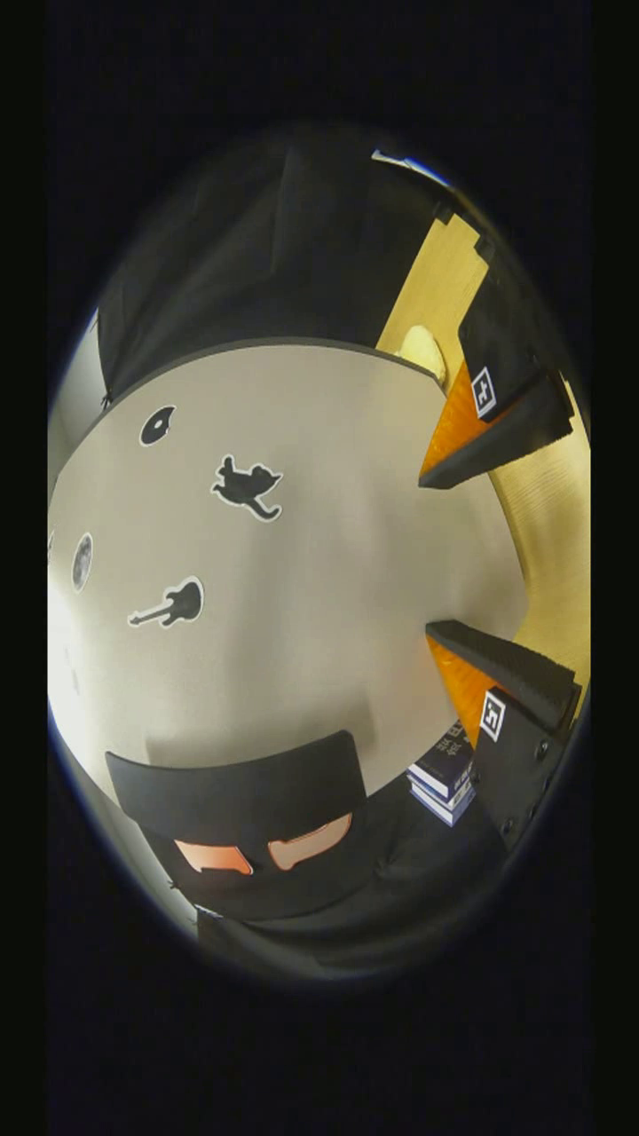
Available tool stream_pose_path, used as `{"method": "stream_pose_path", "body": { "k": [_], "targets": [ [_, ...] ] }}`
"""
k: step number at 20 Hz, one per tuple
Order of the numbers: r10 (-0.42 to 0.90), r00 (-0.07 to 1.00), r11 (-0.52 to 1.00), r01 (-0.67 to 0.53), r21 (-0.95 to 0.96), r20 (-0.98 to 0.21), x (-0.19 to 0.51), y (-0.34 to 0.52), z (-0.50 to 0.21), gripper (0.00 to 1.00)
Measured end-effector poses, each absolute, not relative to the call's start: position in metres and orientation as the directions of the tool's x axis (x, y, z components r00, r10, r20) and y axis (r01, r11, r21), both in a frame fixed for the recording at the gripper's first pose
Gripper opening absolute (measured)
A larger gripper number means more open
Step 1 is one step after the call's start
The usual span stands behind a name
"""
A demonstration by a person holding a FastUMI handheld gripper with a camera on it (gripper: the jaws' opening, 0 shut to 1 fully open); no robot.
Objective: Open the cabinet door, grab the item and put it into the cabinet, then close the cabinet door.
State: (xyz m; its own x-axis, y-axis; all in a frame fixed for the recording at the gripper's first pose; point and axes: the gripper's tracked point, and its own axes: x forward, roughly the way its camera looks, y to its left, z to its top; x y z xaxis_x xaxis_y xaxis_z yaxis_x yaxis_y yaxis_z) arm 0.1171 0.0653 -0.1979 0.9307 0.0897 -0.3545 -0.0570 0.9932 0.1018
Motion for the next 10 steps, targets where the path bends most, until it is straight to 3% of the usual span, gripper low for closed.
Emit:
{"method": "stream_pose_path", "body": {
  "k": [5, 10],
  "targets": [
    [0.021, 0.941, 0.999, -0.010, 0.035, -0.337, 0.082, 0.052, -0.197, 0.96],
    [0.036, 0.954, 0.999, -0.031, 0.022, -0.297, 0.042, 0.041, -0.153, 0.96]
  ]
}}
